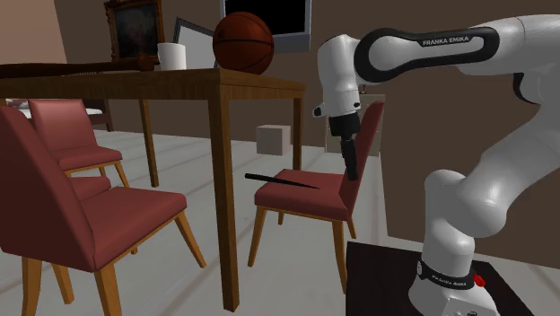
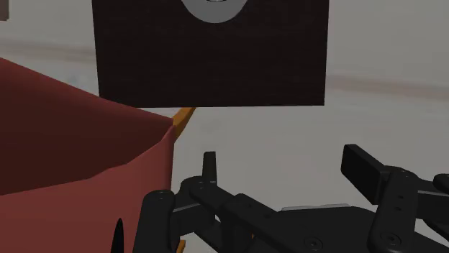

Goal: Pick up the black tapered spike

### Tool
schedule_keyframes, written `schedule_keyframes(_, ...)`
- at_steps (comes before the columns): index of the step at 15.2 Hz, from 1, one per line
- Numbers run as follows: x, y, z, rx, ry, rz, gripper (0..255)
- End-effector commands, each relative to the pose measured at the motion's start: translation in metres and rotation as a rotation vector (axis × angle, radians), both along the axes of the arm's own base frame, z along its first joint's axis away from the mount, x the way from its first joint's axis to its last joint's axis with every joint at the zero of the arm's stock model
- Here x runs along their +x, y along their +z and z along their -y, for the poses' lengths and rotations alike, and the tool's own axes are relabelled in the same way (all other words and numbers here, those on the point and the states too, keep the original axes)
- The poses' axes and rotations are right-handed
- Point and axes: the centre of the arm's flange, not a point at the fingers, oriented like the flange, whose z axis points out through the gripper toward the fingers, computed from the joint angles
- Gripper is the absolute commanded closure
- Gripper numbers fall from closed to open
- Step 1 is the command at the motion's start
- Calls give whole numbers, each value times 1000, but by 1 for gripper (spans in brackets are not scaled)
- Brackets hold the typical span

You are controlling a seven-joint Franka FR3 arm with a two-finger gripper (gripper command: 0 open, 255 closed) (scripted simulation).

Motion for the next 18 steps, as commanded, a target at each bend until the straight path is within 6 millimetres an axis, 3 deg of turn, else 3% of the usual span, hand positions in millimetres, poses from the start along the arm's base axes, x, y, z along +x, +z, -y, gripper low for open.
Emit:
schedule_keyframes(1, 0, 0, 0, 0, 0, 0, 0)
schedule_keyframes(18, 151, -52, 115, -19, -114, 206, 0)
